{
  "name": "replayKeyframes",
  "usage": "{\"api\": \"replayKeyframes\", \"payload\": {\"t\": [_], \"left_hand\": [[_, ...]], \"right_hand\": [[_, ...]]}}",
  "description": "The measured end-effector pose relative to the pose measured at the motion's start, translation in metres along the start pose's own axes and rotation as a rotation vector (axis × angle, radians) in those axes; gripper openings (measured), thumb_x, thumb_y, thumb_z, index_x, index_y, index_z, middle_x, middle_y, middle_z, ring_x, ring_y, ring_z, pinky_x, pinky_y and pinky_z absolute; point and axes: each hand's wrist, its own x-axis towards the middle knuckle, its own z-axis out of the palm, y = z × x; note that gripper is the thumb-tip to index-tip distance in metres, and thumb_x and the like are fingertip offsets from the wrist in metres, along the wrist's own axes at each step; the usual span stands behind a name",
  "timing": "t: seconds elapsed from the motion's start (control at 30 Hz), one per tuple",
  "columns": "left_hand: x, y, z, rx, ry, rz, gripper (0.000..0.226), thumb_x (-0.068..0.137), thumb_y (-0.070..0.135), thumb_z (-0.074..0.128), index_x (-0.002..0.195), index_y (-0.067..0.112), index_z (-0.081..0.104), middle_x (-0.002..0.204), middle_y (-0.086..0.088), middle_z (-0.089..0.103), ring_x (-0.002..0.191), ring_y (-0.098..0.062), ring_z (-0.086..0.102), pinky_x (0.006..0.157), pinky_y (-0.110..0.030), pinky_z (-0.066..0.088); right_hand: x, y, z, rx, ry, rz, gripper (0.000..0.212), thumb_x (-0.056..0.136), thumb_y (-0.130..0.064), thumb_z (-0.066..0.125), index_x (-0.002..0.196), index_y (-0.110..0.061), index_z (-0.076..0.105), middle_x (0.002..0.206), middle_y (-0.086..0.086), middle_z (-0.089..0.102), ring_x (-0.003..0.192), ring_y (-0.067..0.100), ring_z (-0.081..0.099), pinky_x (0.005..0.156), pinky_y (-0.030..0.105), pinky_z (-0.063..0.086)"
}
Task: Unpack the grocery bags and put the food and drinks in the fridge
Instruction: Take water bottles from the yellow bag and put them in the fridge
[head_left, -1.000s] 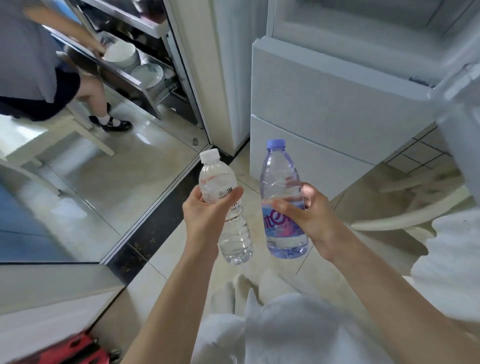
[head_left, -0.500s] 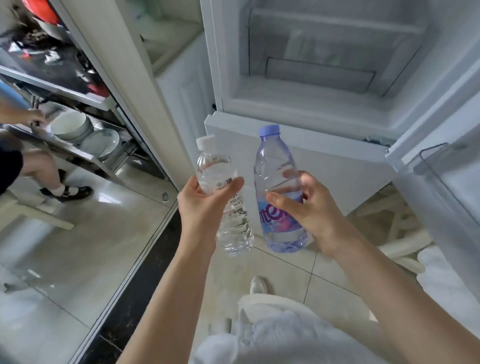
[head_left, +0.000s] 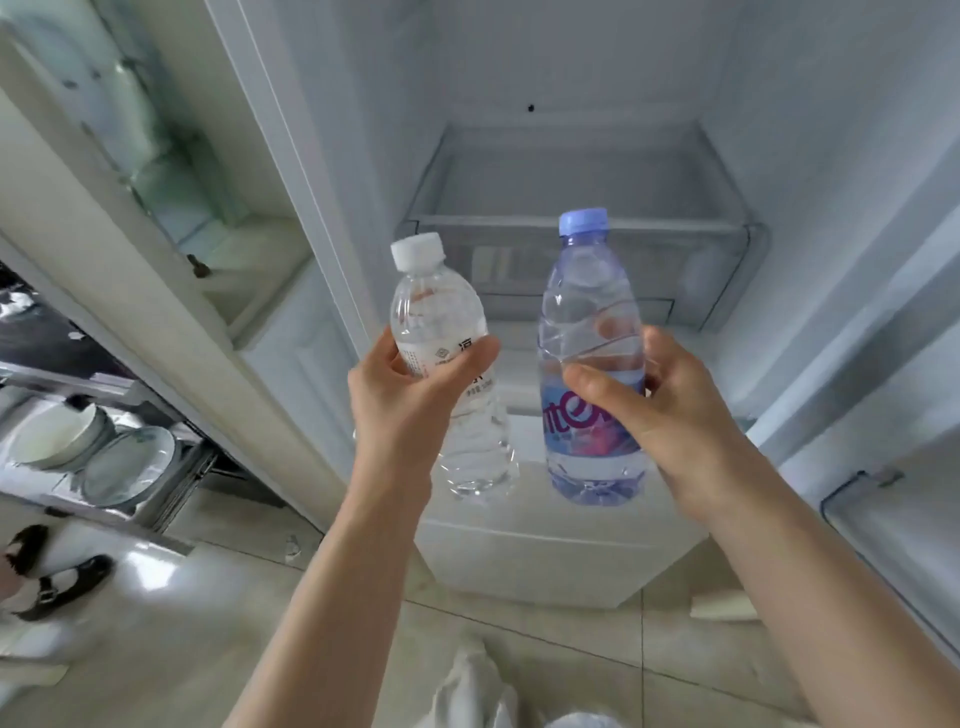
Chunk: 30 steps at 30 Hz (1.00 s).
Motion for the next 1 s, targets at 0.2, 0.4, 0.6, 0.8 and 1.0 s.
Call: {"api": "replayKeyframes", "payload": {"t": [0.2,0.4,0.6,0.8,1.0], "left_hand": [[0.075,0.032,0.023,-0.037,-0.070,0.122,0.023,0.069,0.010,0.084,0.086,0.015,0.069,0.065,0.007,0.069,0.060,-0.007,0.064,0.057,-0.020,0.052],[0.141,0.068,0.049,-0.085,-0.128,0.206,0.028,0.068,0.013,0.084,0.092,0.012,0.069,0.074,0.001,0.072,0.064,-0.010,0.067,0.058,-0.024,0.056],[0.202,0.089,0.082,-0.105,-0.113,0.254,0.033,0.064,0.016,0.087,0.092,0.013,0.069,0.079,-0.001,0.074,0.069,-0.014,0.069,0.065,-0.034,0.059],[0.247,0.090,0.114,-0.105,-0.039,0.327,0.035,0.060,0.016,0.089,0.090,0.015,0.069,0.080,0.001,0.073,0.069,-0.012,0.068,0.069,-0.038,0.060],[0.269,0.081,0.132,-0.035,-0.036,0.434,0.042,0.061,0.021,0.089,0.097,0.016,0.069,0.083,0.006,0.073,0.074,-0.010,0.070,0.068,-0.029,0.058]], "right_hand": [[0.055,-0.033,0.009,0.038,0.110,-0.084,0.055,0.058,-0.034,0.089,0.104,-0.020,0.062,0.095,0.000,0.074,0.089,0.017,0.072,0.080,0.040,0.057],[0.118,-0.071,0.022,0.000,0.220,-0.182,0.045,0.070,-0.030,0.081,0.109,-0.018,0.061,0.092,-0.001,0.074,0.083,0.011,0.072,0.075,0.030,0.057],[0.179,-0.096,0.021,-0.123,0.344,-0.312,0.049,0.072,-0.020,0.082,0.112,-0.012,0.055,0.086,-0.010,0.068,0.072,-0.005,0.067,0.066,0.016,0.055],[0.225,-0.094,0.017,-0.196,0.329,-0.356,0.056,0.077,-0.020,0.079,0.118,-0.014,0.042,0.090,-0.013,0.060,0.066,-0.015,0.060,0.056,0.004,0.044],[0.265,-0.080,0.019,-0.228,0.340,-0.430,0.066,0.075,-0.021,0.080,0.124,-0.010,0.036,0.097,-0.014,0.055,0.082,-0.006,0.060,0.068,0.008,0.048]]}}
